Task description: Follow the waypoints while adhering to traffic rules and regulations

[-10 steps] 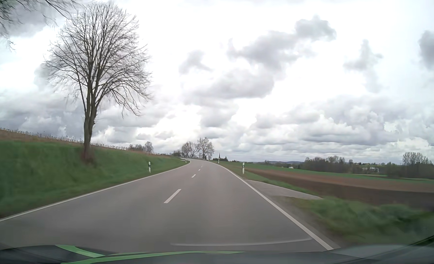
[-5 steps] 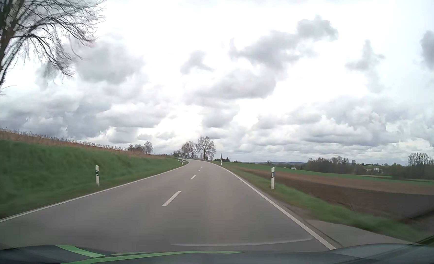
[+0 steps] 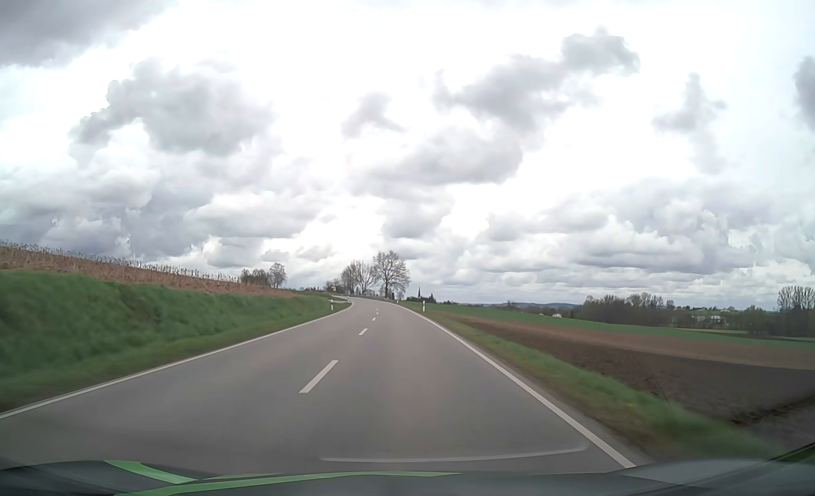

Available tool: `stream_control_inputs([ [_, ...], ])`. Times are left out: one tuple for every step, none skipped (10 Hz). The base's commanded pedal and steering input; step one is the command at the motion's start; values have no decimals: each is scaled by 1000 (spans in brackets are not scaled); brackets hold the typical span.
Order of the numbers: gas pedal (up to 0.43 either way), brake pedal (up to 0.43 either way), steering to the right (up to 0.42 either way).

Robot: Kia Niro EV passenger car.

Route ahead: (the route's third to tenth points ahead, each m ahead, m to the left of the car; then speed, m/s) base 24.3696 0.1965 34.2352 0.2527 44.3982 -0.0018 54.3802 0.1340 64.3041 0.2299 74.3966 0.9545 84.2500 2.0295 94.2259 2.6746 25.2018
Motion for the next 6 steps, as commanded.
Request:
stream_control_inputs([
  [280, 0, -3],
  [280, 0, -3],
  [280, 0, -3],
  [280, 0, -3],
  [280, 0, -3],
  [280, 0, -3],
])
